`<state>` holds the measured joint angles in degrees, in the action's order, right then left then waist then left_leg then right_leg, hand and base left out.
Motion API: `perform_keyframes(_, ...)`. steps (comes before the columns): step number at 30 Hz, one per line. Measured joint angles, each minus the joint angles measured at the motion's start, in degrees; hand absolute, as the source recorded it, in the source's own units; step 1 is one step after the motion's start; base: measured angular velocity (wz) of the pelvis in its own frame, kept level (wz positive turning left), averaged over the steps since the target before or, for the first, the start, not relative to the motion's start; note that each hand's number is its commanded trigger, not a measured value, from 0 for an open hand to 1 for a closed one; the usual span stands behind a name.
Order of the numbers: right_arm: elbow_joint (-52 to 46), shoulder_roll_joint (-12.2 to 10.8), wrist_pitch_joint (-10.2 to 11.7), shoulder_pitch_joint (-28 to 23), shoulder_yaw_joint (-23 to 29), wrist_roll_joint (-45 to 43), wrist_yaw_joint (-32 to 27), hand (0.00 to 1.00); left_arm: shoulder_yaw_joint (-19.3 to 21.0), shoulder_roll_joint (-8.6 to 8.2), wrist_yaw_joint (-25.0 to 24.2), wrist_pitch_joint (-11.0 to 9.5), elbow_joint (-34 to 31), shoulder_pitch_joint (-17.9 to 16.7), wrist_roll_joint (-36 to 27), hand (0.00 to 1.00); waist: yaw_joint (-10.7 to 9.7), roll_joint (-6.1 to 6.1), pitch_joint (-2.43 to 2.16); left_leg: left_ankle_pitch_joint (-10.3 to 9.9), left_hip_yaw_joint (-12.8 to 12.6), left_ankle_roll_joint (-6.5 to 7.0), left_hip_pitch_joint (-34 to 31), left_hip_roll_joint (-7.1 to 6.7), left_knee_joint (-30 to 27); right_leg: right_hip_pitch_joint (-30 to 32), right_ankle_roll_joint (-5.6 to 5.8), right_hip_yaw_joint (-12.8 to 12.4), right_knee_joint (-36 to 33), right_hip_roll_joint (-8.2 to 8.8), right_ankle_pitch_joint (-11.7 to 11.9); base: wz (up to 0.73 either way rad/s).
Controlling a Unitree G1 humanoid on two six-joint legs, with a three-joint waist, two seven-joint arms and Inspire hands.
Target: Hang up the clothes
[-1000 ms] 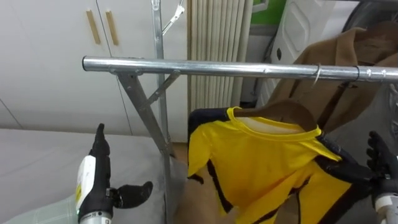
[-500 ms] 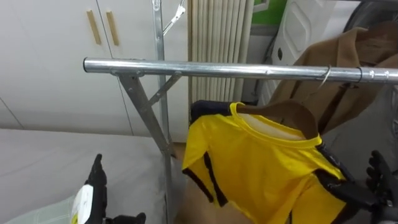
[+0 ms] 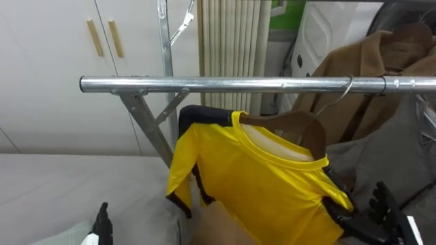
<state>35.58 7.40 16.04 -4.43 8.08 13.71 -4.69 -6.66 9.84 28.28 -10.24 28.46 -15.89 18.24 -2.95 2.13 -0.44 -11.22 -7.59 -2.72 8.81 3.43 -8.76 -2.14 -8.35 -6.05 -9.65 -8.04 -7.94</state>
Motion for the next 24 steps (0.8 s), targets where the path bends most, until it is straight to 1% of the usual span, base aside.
perform_keyframes(1,1.0,0.0,0.9,-0.1,0.0,0.4,0.3,0.00,-0.1,0.00,0.1,-0.1,1.8,0.0,0.0,0.00,0.0,-0.08,-0.07,0.0,0.0,0.00,0.1,-0.03,0.0,-0.1,0.00,-0.2,0.0,0.00,0.0,-0.06)
perform_keyframes(3,2.3,0.0,1.6,-0.1,0.0,1.9,0.7,0.00,-0.1,0.00,0.1,-0.1,4.0,-0.2,0.0,0.00,0.0,-0.11,-0.06,0.0,0.0,0.00,0.3,-0.07,0.0,-0.2,0.00,-0.4,0.0,0.00,0.0,-0.06)
perform_keyframes(7,3.1,0.0,1.7,-0.1,0.7,2.7,1.6,0.00,0.0,-0.03,0.1,-0.1,7.3,-0.1,0.2,0.00,-0.1,-0.12,-0.05,0.0,0.0,0.00,0.3,-0.09,0.0,-0.1,0.01,-0.4,0.0,0.00,0.0,0.00)
perform_keyframes(12,4.1,-0.1,2.7,-0.1,1.2,2.7,2.3,0.00,0.0,-0.22,0.1,-0.1,8.5,-0.2,1.1,0.00,-0.2,-0.20,-0.04,0.0,0.0,0.00,0.4,-0.10,0.0,-0.1,0.01,-0.4,-0.1,0.00,0.0,0.00)
perform_keyframes(14,4.2,-0.1,2.7,-0.1,1.4,2.7,2.3,0.00,0.0,-0.49,0.2,-0.1,9.3,0.0,2.0,0.00,-0.2,-0.38,-0.04,0.0,0.0,0.00,0.3,-0.13,0.0,0.0,0.04,-0.5,0.0,-0.01,0.0,0.00)
perform_keyframes(16,4.5,-0.1,3.2,-0.1,1.7,2.7,2.2,0.00,0.0,-1.29,0.3,-0.2,12.1,0.4,2.7,0.00,-0.2,-0.74,-0.10,0.0,0.0,0.00,0.3,-0.18,0.0,0.0,0.08,-0.6,0.0,0.00,-0.1,0.00)
perform_keyframes(19,4.5,-0.1,3.7,-0.1,1.9,2.7,1.4,0.00,0.0,-2.20,0.2,-0.2,15.3,0.4,2.7,0.00,-0.2,-0.93,-0.10,0.0,0.0,0.00,0.2,-0.20,0.0,0.1,0.09,-0.6,0.0,0.00,-0.1,0.01)
perform_keyframes(24,4.5,-0.1,4.3,-0.1,1.9,2.7,0.4,0.00,0.2,-2.25,0.2,-0.1,16.6,0.3,2.7,0.00,-0.2,-1.15,-0.11,0.0,0.0,0.01,0.1,-0.19,0.0,0.1,0.08,-0.6,0.0,-0.01,-0.1,0.01)
